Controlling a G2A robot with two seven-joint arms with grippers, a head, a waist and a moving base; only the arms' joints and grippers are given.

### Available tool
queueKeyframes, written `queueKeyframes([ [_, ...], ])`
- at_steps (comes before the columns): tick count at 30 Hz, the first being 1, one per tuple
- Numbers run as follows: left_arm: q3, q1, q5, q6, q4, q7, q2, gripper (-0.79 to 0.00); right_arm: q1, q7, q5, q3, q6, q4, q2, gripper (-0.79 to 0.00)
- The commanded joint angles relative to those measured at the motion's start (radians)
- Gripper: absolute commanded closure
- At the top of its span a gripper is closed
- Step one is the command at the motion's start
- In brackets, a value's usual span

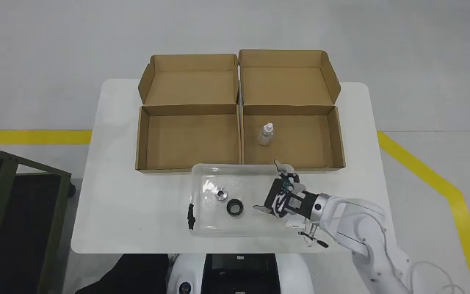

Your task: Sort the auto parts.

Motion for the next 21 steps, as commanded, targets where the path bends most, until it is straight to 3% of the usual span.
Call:
queueKeyframes([
  [1, 0.000, 0.000, 0.000, 0.000, 0.000, 0.000, 0.000, -0.785, -0.018, 0.016, -0.024, 0.006, -0.023, -0.012, 0.005, -0.785],
  [12, 0.000, 0.000, 0.000, 0.000, 0.000, 0.000, 0.000, -0.785, -0.050, 0.049, -0.078, 0.004, -0.036, 0.001, 0.017, -0.773],
  [21, 0.000, 0.000, 0.000, 0.000, 0.000, 0.000, 0.000, -0.785, -0.020, 0.108, -0.120, -0.028, -0.007, 0.015, 0.018, -0.551],
])
